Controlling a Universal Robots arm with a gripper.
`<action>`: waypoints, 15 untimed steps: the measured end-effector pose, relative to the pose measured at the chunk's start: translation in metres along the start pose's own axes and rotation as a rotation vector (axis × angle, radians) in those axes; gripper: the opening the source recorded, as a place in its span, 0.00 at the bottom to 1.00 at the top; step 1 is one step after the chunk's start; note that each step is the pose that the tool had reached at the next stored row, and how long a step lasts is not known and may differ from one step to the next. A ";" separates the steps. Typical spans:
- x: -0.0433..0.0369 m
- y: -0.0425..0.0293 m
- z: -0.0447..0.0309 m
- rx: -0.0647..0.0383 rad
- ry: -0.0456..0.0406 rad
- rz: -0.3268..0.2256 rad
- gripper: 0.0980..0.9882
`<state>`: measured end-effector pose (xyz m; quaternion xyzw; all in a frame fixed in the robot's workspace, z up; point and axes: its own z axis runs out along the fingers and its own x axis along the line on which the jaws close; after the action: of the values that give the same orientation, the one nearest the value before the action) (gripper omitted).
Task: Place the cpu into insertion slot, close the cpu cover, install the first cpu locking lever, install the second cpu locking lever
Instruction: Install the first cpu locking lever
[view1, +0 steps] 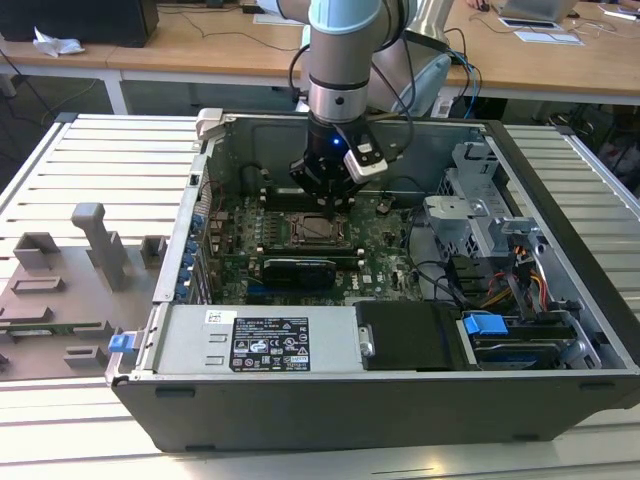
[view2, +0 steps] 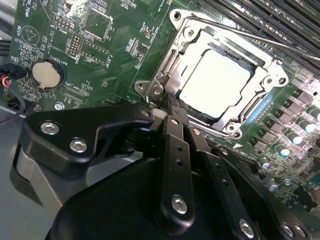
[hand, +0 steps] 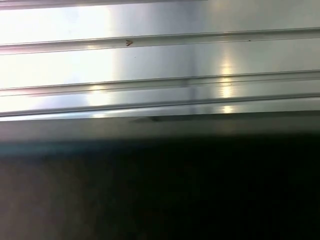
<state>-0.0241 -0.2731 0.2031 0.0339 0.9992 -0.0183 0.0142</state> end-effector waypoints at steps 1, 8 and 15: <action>-0.0003 0.0000 0.0001 0.000 0.0004 0.000 0.01; -0.0009 0.0032 0.0018 -0.014 0.0036 0.000 0.01; 0.0004 0.0027 -0.0052 -0.029 -0.0008 -0.001 0.01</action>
<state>-0.0244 -0.2701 0.2082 0.0332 0.9993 -0.0037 0.0151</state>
